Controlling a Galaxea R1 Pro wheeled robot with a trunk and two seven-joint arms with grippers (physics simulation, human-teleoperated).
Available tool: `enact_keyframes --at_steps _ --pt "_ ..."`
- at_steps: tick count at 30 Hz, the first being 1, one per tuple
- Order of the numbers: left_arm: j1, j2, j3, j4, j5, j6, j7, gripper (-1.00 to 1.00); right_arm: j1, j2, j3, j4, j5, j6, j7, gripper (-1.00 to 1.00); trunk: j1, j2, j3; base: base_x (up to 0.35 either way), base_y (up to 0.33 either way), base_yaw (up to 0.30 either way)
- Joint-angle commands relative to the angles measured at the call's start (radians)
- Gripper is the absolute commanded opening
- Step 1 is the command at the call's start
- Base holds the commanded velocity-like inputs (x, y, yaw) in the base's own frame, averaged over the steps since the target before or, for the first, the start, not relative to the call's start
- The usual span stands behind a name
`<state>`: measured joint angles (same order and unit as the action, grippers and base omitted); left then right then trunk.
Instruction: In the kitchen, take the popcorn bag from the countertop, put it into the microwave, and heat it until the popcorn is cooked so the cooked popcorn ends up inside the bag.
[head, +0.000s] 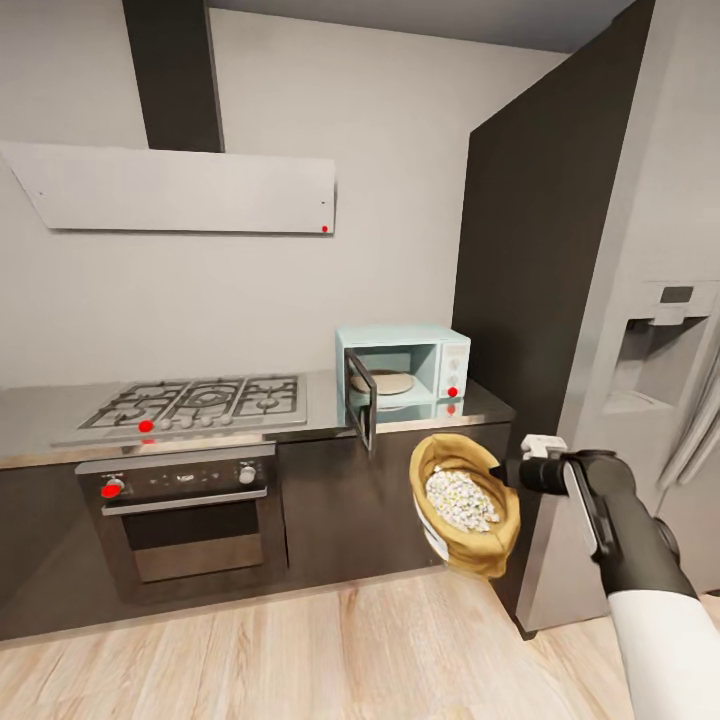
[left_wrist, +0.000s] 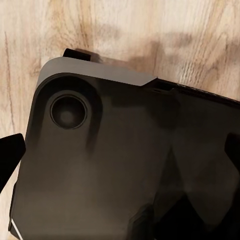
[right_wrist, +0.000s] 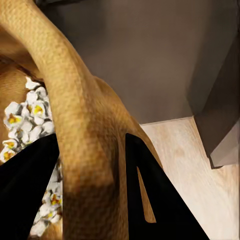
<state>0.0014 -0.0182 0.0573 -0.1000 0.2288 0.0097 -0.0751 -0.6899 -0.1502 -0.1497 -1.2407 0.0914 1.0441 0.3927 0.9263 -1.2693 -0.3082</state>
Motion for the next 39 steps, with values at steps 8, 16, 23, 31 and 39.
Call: enact_keyframes --at_steps 8,16,23,31,39 --pt "0.0 0.0 0.006 -0.001 0.004 0.001 -0.004 1.0 -0.008 -0.002 -0.001 0.006 0.004 0.003 0.008 -1.0 0.0 -0.001 -0.001 0.0 0.0 0.0" --pt "0.0 0.0 0.006 -0.001 0.004 0.001 -0.005 1.0 -0.179 0.0 -0.002 0.197 0.005 0.003 0.005 -1.0 0.0 -0.001 -0.001 0.0 0.0 0.0" --pt "0.0 0.0 0.006 -0.001 0.004 0.001 -0.005 1.0 -0.363 0.0 -0.009 0.443 0.007 0.003 -0.002 -1.0 0.0 -0.001 -0.001 0.0 0.0 0.0" --pt "0.0 0.0 0.006 -0.001 0.004 0.001 -0.005 1.0 -0.55 -0.001 -0.042 0.643 0.007 0.003 -0.018 -1.0 0.0 -0.001 -0.001 0.0 0.0 0.0" --pt "0.0 0.0 0.006 -0.002 0.004 0.001 -0.005 1.0 -0.672 0.009 -0.046 0.736 0.008 0.003 -0.087 -1.0 0.0 -0.001 -0.001 0.0 0.0 0.0"
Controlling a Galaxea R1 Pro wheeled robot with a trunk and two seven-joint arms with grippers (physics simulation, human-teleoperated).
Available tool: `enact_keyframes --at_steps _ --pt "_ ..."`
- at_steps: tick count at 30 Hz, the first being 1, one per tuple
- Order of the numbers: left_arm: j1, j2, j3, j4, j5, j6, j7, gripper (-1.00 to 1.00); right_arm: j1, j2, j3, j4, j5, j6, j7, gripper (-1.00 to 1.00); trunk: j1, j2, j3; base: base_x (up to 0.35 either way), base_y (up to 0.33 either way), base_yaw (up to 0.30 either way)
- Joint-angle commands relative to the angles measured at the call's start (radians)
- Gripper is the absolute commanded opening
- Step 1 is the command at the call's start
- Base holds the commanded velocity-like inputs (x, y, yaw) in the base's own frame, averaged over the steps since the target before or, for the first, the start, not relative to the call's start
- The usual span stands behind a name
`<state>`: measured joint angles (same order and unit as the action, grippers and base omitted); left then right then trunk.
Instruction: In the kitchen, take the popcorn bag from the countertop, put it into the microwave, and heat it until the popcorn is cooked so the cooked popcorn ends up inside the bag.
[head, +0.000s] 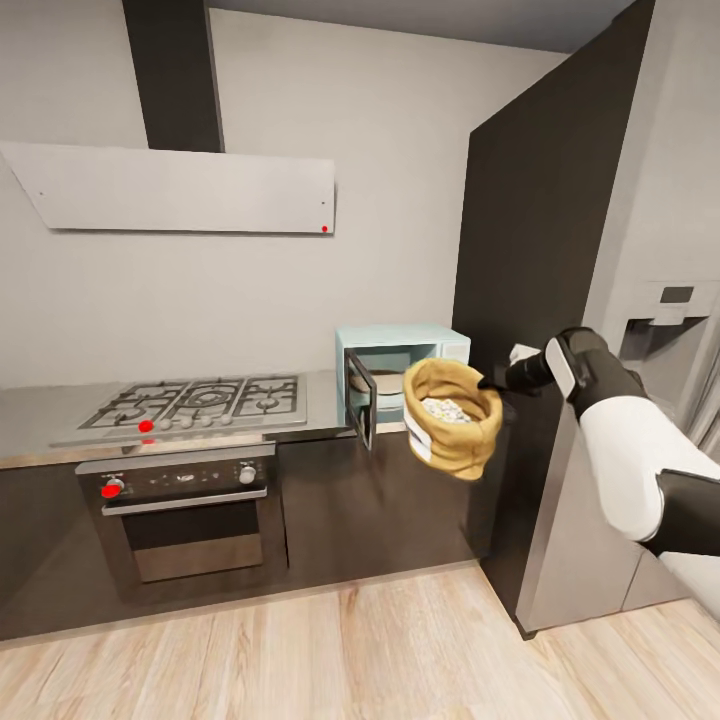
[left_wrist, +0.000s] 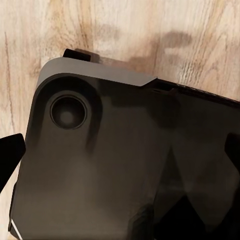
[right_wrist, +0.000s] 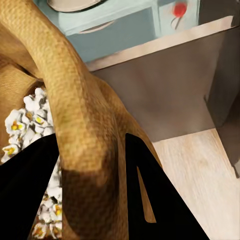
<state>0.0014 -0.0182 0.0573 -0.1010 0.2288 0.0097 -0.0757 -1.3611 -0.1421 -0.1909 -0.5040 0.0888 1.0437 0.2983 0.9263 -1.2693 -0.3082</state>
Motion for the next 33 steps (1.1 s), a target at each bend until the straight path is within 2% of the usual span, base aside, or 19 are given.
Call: enact_keyframes --at_steps 1,5,18,21,27,33 --pt "0.0 0.0 0.006 -0.002 0.004 0.001 -0.004 1.0 -0.019 0.002 -0.005 0.016 0.011 0.003 0.002 -1.0 0.0 -0.001 -0.001 0.0 0.0 0.0" --pt "0.0 0.0 0.006 -0.002 0.004 0.001 -0.004 1.0 -0.046 0.006 -0.004 0.033 0.012 0.003 -0.006 -1.0 0.0 -0.001 -0.001 0.0 0.0 0.0" --pt "0.0 0.0 0.006 -0.002 0.004 0.001 -0.003 1.0 -0.049 0.005 -0.007 0.041 0.009 0.003 0.003 -1.0 0.0 -0.001 -0.001 0.0 0.0 0.0" --pt "0.0 0.0 0.006 -0.002 0.004 0.001 -0.003 1.0 -0.049 0.001 -0.009 0.109 0.01 0.003 0.004 -1.0 0.0 -0.001 -0.001 0.0 0.0 0.0" --pt "0.0 0.0 0.006 -0.002 0.004 0.001 -0.003 1.0 -0.049 -0.003 -0.014 0.137 0.011 0.003 -0.002 -1.0 0.0 -0.001 -0.001 0.004 0.0 0.0" --pt "0.0 0.0 0.006 -0.002 0.004 0.001 -0.003 1.0 -0.049 -0.004 -0.019 0.133 0.012 0.003 -0.002 -1.0 0.0 -0.001 -0.001 0.201 0.0 0.0"
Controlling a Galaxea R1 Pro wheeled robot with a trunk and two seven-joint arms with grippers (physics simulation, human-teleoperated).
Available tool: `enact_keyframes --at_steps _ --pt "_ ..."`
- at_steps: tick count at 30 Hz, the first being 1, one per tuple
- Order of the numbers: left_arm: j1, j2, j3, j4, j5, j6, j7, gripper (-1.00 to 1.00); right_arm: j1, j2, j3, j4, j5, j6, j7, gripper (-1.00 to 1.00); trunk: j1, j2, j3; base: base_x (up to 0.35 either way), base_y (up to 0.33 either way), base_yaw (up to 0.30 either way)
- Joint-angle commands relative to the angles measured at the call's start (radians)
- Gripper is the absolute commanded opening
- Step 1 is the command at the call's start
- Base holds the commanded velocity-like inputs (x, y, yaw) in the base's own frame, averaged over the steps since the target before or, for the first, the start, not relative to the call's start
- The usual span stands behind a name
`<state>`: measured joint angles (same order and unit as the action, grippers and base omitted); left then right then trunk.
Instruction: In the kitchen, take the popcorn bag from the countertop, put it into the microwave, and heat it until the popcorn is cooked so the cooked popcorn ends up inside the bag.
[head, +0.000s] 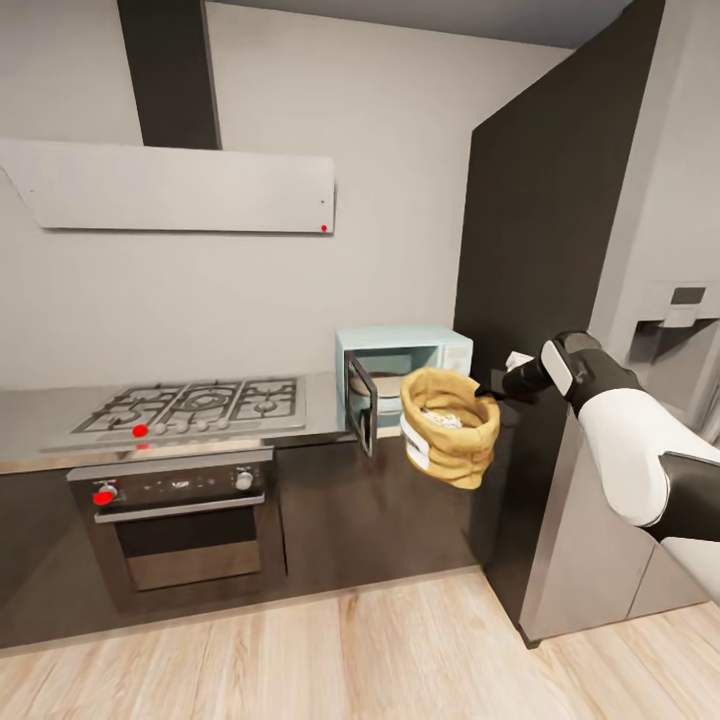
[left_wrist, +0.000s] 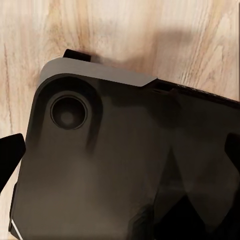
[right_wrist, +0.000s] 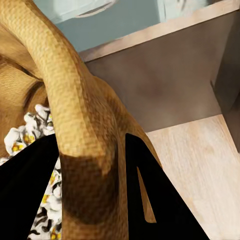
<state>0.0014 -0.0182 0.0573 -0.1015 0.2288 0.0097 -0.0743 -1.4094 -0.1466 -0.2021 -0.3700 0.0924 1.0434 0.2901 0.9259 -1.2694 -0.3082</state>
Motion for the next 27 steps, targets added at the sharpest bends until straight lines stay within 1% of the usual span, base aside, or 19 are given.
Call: enact_keyframes --at_steps 1,18,27 --pt "0.0 0.0 0.006 -0.001 0.004 0.001 -0.004 1.0 -0.001 0.001 -0.008 -0.001 0.009 0.004 0.006 -1.0 0.0 -0.001 -0.001 0.256 0.0 0.0" --pt "0.0 0.0 0.006 -0.001 0.004 0.001 -0.004 1.0 -0.001 0.009 -0.007 -0.001 0.012 0.004 0.006 -1.0 0.0 -0.001 -0.001 0.219 0.0 0.0" --pt "0.0 0.0 0.006 -0.001 0.004 0.001 -0.004 1.0 -0.001 0.008 -0.008 -0.001 0.012 0.004 0.006 -1.0 0.0 -0.001 -0.001 0.021 0.0 0.0"
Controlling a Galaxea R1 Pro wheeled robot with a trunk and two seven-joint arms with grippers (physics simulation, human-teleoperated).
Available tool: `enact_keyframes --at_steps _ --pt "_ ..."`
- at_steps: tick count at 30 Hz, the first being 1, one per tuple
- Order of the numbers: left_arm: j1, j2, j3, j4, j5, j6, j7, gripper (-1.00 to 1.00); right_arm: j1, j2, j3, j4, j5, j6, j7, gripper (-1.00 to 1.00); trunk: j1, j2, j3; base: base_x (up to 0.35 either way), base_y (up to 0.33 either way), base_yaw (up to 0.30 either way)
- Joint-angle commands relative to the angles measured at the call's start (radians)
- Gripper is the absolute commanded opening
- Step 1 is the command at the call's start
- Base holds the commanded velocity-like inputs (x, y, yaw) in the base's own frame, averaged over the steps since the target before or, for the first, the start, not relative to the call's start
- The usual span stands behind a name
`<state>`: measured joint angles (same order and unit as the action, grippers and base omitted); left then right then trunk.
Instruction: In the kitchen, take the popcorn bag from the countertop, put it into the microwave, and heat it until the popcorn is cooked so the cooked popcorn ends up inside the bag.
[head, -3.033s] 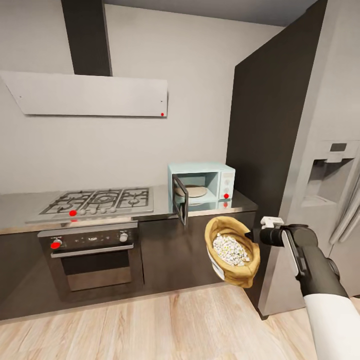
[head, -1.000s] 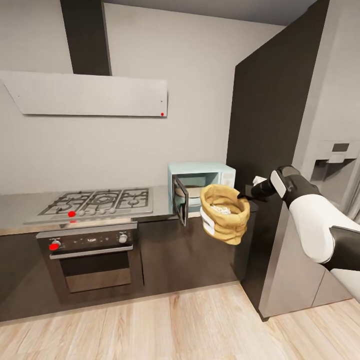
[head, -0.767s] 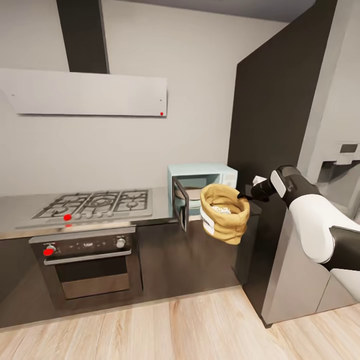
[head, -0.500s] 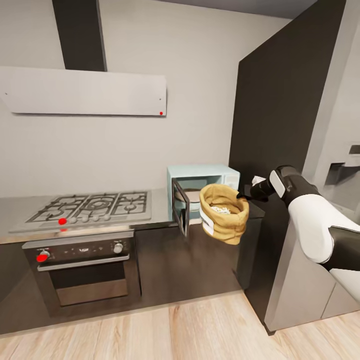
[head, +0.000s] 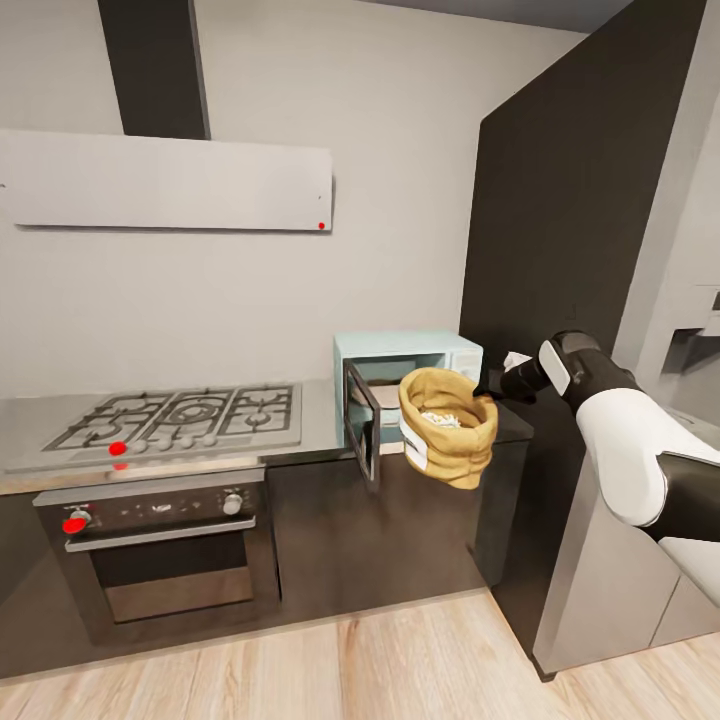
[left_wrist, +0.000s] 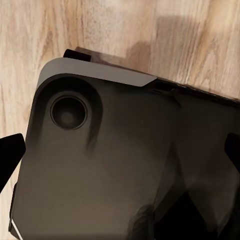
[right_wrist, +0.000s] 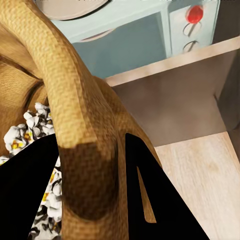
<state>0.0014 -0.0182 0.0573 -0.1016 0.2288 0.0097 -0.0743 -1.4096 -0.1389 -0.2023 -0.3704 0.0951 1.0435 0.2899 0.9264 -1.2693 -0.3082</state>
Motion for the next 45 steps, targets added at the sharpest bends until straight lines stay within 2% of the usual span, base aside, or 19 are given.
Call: enact_keyframes --at_steps 1,10,24,39,41,45 --pt "0.0 0.0 0.006 -0.001 0.004 0.001 -0.004 1.0 -0.001 0.0 -0.008 -0.001 0.009 0.004 0.006 -1.0 0.0 -0.001 -0.001 0.0 0.0 0.0" --pt "0.0 0.0 0.006 -0.001 0.004 0.001 -0.004 1.0 0.0 -0.003 -0.007 -0.001 0.009 0.004 0.007 -1.0 0.0 -0.001 -0.001 0.01 0.0 0.0" --pt "0.0 0.0 0.006 -0.001 0.004 0.001 -0.004 1.0 0.0 0.001 -0.007 -0.002 0.008 0.004 0.012 -1.0 0.0 -0.001 -0.001 0.195 0.0 0.0" --pt "0.0 0.0 0.007 -0.002 0.005 0.003 -0.002 1.0 0.0 0.006 -0.008 -0.002 0.006 0.004 0.014 -1.0 0.0 -0.001 -0.001 0.006 -0.08 0.0" --pt "0.0 0.0 0.007 -0.002 0.006 0.003 -0.002 1.0 -0.001 0.014 -0.008 -0.002 0.005 0.004 0.016 -1.0 0.0 -0.001 -0.001 0.0 0.0 0.0" --pt "0.0 0.0 0.007 -0.001 0.006 0.003 -0.002 1.0 0.0 0.059 -0.008 -0.005 0.005 0.004 0.017 -1.0 0.0 -0.001 -0.001 0.0 0.0 0.0"
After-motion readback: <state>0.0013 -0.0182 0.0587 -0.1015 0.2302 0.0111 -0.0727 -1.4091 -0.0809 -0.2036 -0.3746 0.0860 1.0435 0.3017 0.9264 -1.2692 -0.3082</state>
